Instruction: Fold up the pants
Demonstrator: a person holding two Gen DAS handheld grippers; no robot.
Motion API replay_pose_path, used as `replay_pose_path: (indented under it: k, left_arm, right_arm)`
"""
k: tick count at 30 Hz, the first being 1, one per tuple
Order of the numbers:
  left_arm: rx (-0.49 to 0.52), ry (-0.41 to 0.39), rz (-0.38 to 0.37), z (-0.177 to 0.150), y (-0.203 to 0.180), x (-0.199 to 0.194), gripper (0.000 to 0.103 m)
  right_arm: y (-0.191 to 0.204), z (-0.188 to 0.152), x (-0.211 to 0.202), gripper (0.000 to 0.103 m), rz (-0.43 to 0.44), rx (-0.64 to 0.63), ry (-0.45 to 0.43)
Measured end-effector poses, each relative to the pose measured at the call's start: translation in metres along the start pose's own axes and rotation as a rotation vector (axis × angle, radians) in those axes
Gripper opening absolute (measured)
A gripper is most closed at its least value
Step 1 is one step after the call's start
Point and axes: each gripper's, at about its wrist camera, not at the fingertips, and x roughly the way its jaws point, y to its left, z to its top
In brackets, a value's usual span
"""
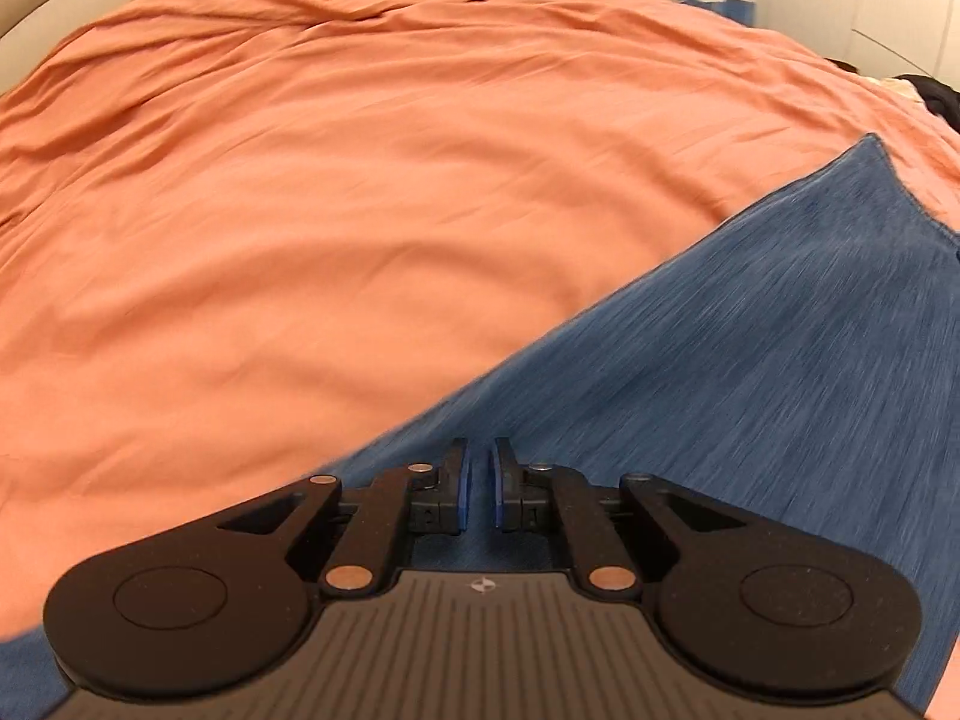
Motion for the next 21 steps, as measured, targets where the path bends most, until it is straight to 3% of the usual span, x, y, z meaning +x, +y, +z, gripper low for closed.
replay_pose_path:
  k: [3,8,14,16,18,21]
  left_arm:
    - [0.027,-0.002,-0.004,0.016,-0.019,0.017,0.004]
    - [0.116,-0.011,0.038,0.026,-0.041,0.036,0.000]
    - [0.179,-0.024,0.084,0.031,-0.054,0.035,0.000]
    - [0.158,-0.047,0.029,0.030,-0.053,0.019,0.000]
    - [0.156,-0.045,-0.044,0.026,-0.056,0.004,0.007]
    - [0.204,-0.032,-0.071,0.022,-0.068,-0.002,0.011]
  right_arm:
    - [0.012,0.001,-0.007,0.004,0.037,-0.100,-0.036]
    - [0.024,0.006,-0.018,0.002,0.057,-0.171,-0.050]
    - [0.030,0.009,-0.007,0.002,-0.029,-0.240,-0.012]
    - [0.030,0.009,-0.007,0.003,-0.036,-0.244,-0.005]
    - [0.030,0.012,-0.007,0.009,-0.042,-0.238,0.008]
    - [0.034,0.020,-0.005,0.044,-0.131,-0.254,0.023]
